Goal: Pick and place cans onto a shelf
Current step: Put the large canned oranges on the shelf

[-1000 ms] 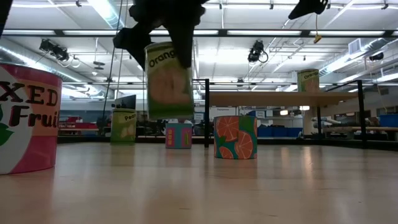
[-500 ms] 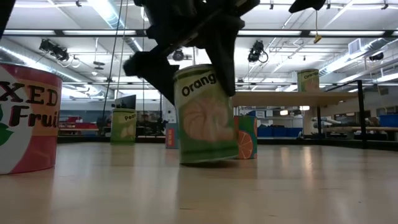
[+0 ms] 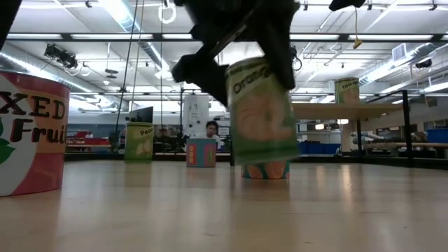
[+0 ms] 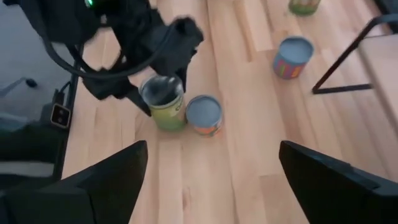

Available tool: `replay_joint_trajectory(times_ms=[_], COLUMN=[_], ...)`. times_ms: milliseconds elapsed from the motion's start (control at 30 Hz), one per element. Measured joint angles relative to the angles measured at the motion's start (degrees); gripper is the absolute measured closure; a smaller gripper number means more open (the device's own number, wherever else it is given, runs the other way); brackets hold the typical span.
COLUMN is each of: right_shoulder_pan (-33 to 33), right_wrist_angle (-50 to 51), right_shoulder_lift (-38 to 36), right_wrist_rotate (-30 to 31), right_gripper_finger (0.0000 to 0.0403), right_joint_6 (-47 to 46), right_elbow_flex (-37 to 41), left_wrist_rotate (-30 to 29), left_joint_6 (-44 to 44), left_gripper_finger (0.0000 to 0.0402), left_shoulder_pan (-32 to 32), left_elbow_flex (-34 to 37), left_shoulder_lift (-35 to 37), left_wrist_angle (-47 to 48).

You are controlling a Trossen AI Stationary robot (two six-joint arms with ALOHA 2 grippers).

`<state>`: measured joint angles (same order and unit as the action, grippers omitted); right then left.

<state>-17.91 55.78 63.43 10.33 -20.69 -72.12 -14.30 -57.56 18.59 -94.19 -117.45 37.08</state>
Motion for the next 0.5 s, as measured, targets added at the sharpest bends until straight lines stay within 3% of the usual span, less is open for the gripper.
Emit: replay_joint_trajectory(times_ms=[233,500], right_shoulder_pan=[-3.0,-5.2], right_wrist_angle=[-2.2,-7.0], right_shoulder_lift=[4.8,8.1], right_wrist_rotate=[-0.1,-1.2], right_gripper_finger=[0.0008,0.0010], right_joint_6=[1.6,-2.2], right_elbow_flex=[0.0,0.0], left_wrist_rotate=[-0.1,-4.4], left_joint_6=[2.4,2.3], left_gripper_finger=[0.0045,0.0045], left_shoulder_pan=[-0.6,-0.4], left_elbow_flex=[-1.0,-1.0], left_shoulder_lift=[0.0,-1.1], left_wrist_angle=[1.5,4.9])
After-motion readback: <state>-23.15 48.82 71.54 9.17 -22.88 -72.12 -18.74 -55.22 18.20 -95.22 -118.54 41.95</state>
